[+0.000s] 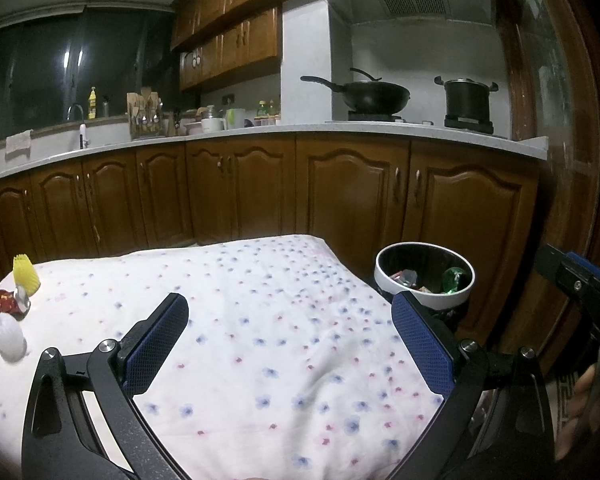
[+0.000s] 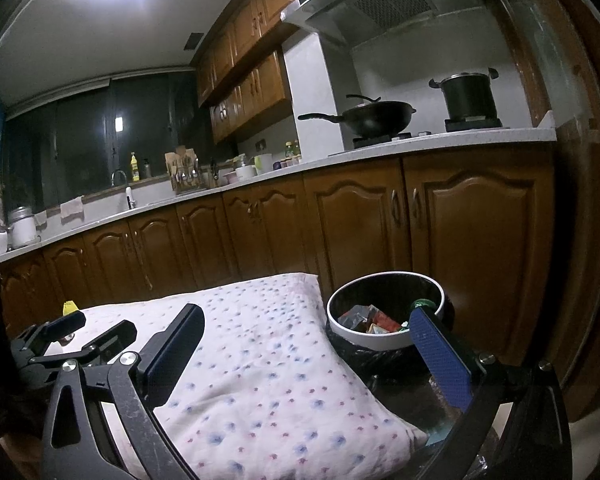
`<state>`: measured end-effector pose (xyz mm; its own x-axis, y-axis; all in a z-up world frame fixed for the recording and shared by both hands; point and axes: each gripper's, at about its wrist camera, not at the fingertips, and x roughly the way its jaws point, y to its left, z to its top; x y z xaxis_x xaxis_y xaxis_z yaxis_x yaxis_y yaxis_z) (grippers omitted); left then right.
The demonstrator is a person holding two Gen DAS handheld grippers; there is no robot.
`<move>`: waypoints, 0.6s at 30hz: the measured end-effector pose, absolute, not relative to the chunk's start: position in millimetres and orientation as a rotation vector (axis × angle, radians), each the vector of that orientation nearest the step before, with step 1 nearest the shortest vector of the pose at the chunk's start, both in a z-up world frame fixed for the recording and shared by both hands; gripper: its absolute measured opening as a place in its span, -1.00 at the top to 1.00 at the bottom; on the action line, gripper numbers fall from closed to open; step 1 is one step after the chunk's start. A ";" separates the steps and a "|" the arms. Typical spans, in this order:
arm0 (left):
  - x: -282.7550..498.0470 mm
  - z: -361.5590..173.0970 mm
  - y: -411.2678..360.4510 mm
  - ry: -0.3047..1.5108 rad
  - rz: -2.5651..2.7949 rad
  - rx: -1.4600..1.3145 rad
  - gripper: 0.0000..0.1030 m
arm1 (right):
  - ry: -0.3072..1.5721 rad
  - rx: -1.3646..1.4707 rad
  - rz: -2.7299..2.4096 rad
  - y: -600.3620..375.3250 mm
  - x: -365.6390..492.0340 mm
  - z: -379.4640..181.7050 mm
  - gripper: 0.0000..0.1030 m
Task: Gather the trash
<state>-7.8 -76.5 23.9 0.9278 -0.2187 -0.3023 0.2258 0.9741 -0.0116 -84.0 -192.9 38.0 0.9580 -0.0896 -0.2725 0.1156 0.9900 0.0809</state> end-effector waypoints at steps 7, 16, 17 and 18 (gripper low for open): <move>-7.9 23.8 -77.0 0.309 -0.228 0.022 -1.00 | 0.276 0.106 -0.107 -184.0 -85.2 34.9 -1.00; -3.0 22.1 -81.2 0.319 -0.239 0.025 -1.00 | 0.282 0.119 -0.112 -169.1 -83.7 31.7 -1.00; -1.0 22.6 -80.9 0.320 -0.242 0.025 -1.00 | 0.283 0.120 -0.112 -168.7 -83.6 31.6 -1.00; -1.0 22.2 -81.5 0.321 -0.244 0.025 -1.00 | 0.285 0.122 -0.113 -167.2 -82.6 31.1 -1.00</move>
